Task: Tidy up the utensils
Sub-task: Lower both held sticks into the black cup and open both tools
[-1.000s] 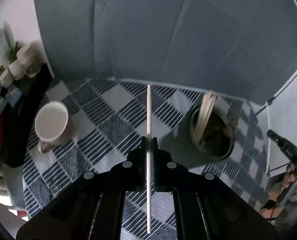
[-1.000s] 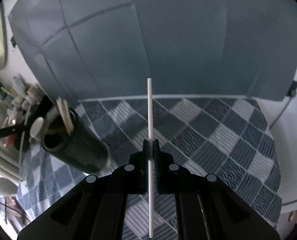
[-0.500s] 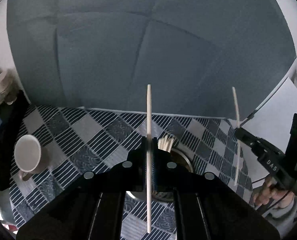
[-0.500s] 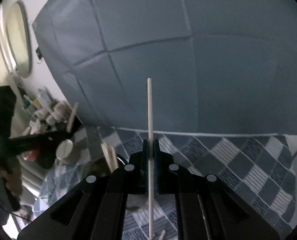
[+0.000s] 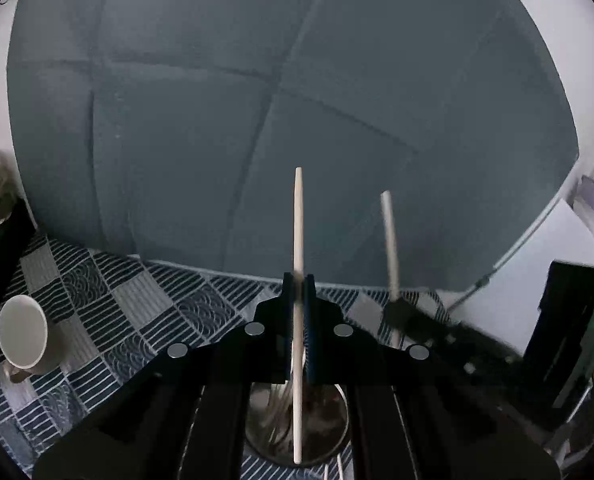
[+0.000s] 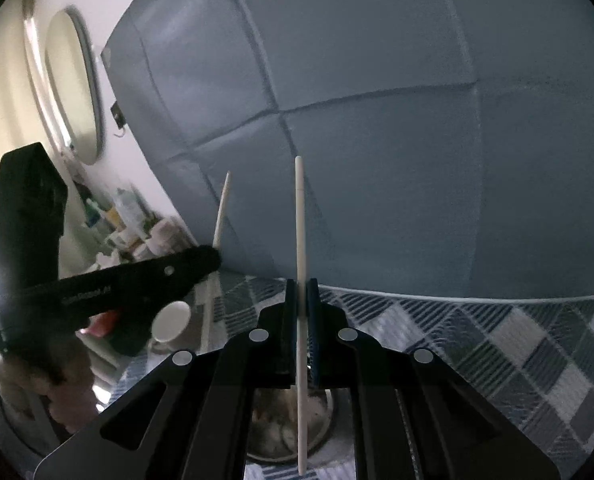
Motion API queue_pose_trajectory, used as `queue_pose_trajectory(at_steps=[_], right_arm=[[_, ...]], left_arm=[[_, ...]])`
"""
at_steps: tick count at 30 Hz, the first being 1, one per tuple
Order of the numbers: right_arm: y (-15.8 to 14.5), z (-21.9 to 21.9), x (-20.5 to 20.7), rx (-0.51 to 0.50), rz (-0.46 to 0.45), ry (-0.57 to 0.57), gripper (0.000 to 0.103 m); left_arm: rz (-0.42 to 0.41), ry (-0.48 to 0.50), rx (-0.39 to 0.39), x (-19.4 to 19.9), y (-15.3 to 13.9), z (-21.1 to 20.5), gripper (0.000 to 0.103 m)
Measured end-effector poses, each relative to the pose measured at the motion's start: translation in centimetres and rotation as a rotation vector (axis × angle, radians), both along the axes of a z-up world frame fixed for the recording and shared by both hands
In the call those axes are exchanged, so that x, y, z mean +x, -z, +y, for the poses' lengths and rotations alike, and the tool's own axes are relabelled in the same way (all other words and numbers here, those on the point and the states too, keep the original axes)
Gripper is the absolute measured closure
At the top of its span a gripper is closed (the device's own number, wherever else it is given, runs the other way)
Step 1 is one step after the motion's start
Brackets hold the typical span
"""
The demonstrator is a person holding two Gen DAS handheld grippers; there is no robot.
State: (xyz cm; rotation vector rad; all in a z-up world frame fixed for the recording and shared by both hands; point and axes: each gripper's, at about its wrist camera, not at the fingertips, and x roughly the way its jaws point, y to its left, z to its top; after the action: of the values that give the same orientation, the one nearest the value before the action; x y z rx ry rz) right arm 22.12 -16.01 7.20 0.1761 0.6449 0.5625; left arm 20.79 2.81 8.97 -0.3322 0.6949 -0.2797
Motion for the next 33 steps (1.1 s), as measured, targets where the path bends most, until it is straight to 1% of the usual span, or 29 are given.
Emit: queue_pose_trajectory(at_steps=[2,5,9,15,18,23,26,30,32,33], right_arm=[[0.5,0.5,0.3,0.001,-0.007,-0.010,0.098],[1.6,1.2,0.5,0.016,-0.016,-0.023,0.098],[3.3,1.3,0.4,0.070,-0.032,-0.010,0.098],[5.5,1.2,-0.2,0.062,-0.027,-0.007,0.098],[6.3,0.9,-0.5,0.062,-0.013,0.002,0.098],[7.1,0.2,-1.3,0.058,-0.002,0.019,0.095],[7.1,-0.3,-1.8,0.065,-0.002,0.042,0.095],[6.5,-1.6,-2.4,0.098,0.000,0.085,0.094],[6.0,-1.9,-2.7,0.091,-0.006,0.095,0.094],[5.6,-2.1,-3.0,0.079,-0.011,0.106,0.094]], left_arm=[[-0.029,-0.014,0.004,0.0,0.2,-0.2,0.098],[-0.041,-0.009,0.014,0.1,0.8,-0.4,0.098],[-0.031,0.007,0.041,0.2,2.6,-0.6,0.098],[0.024,0.018,0.031,0.0,5.7,-0.2,0.098],[0.038,0.024,0.024,-0.3,6.6,-0.3,0.098],[0.024,0.034,0.046,-1.1,6.8,-0.6,0.098],[0.032,0.030,0.056,-1.5,6.8,-0.5,0.098],[0.024,0.015,0.061,-2.5,6.2,0.0,0.098],[0.023,0.004,0.058,-3.1,5.8,0.4,0.098],[0.022,0.000,0.060,-3.4,5.5,0.6,0.095]])
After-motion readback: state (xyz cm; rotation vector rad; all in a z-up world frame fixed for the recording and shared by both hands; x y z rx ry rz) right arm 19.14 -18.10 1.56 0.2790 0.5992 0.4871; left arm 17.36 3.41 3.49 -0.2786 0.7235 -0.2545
